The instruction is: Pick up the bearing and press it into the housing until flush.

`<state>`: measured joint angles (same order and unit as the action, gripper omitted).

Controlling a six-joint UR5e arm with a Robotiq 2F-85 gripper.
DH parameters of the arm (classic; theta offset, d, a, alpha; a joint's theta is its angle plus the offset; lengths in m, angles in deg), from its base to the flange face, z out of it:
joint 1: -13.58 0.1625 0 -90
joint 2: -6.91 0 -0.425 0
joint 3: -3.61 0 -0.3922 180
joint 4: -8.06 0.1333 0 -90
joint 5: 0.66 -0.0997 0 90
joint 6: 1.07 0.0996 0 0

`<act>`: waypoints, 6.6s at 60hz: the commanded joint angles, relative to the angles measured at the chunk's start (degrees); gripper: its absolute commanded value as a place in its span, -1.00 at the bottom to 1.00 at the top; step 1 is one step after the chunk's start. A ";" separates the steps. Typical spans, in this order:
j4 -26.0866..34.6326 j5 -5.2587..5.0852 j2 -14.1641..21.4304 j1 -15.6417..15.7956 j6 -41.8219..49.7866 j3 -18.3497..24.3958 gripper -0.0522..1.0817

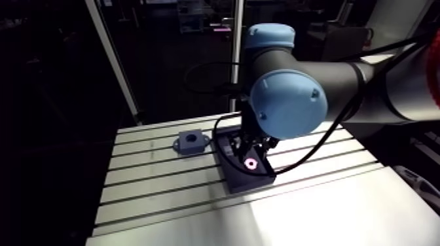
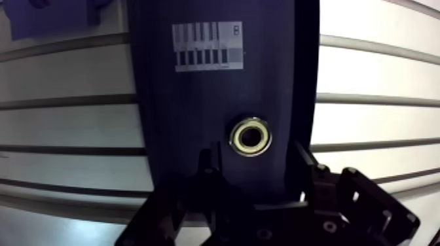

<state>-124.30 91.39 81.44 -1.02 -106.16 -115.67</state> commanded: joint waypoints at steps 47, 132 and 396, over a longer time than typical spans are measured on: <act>-0.41 0.02 -1.72 0.01 0.19 0.31 -0.22; -0.41 0.10 -2.95 0.18 0.47 0.75 -0.22; 18.41 2.04 -9.84 18.79 13.49 27.26 0.47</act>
<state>-104.12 93.31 74.08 15.63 -93.00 -90.43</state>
